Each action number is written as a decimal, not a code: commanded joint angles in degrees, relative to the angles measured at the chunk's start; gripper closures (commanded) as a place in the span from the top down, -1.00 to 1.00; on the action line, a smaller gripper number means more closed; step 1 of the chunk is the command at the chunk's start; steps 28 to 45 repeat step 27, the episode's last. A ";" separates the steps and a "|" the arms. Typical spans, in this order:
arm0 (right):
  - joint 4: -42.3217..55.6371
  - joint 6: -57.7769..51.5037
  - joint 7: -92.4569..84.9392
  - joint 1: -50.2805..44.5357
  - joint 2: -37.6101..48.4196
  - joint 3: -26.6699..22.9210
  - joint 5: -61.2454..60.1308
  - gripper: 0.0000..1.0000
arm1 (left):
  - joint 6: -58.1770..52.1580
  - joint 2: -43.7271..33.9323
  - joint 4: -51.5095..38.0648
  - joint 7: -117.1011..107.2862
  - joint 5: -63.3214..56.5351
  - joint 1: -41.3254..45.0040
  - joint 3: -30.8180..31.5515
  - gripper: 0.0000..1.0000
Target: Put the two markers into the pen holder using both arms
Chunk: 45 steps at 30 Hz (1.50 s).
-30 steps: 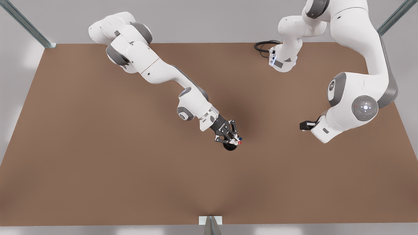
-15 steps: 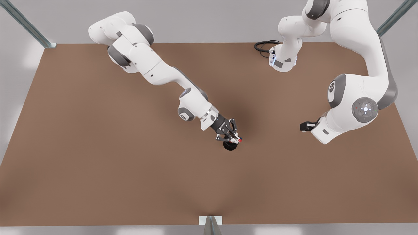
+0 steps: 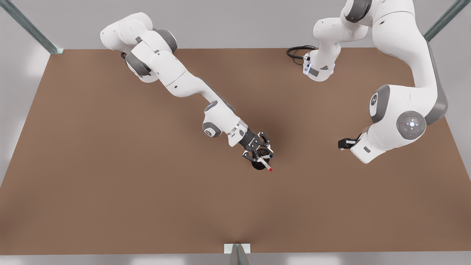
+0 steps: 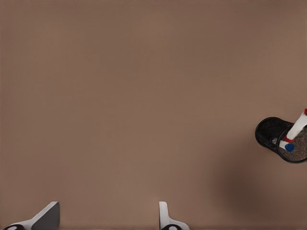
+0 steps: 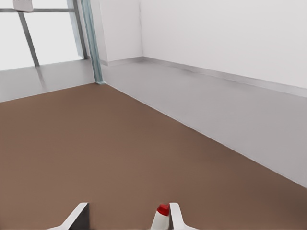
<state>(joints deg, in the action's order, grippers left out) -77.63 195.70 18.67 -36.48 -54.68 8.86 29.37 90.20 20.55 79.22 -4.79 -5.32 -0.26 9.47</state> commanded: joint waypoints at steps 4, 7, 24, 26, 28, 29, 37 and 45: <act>0.63 -2.77 -0.04 1.06 0.89 0.36 -0.89 1.00 | 0.06 -0.07 -0.20 0.39 -0.04 0.00 0.03 1.00; 0.28 -13.91 4.35 5.88 6.24 3.71 -2.12 1.00 | -0.02 -0.07 -0.20 0.39 -0.04 0.00 0.03 1.00; -11.05 -98.94 -18.85 31.91 46.51 -9.65 -29.80 1.00 | -0.81 -0.07 -0.29 3.82 0.14 0.70 0.38 1.00; -5.96 -99.29 -19.28 31.91 43.09 -9.56 -29.72 1.00 | -0.81 -0.07 -0.29 3.82 0.14 0.70 0.38 1.00; -5.26 -99.38 -19.46 31.99 42.56 -9.48 -29.72 1.00 | -0.81 -0.07 -0.20 3.82 0.05 0.70 0.38 1.00; -5.26 -99.38 -19.46 31.99 42.56 -9.48 -29.72 1.00 | -0.81 -0.07 -0.20 3.82 0.05 0.70 0.38 1.00; -5.26 -99.38 -19.46 31.99 42.56 -9.48 -29.72 1.00 | -0.81 -0.07 -0.20 3.82 0.05 0.70 0.38 1.00; -5.26 -99.38 -19.46 31.99 42.56 -9.48 -29.72 1.00 | -0.81 -0.07 -0.20 3.82 0.05 0.70 0.38 1.00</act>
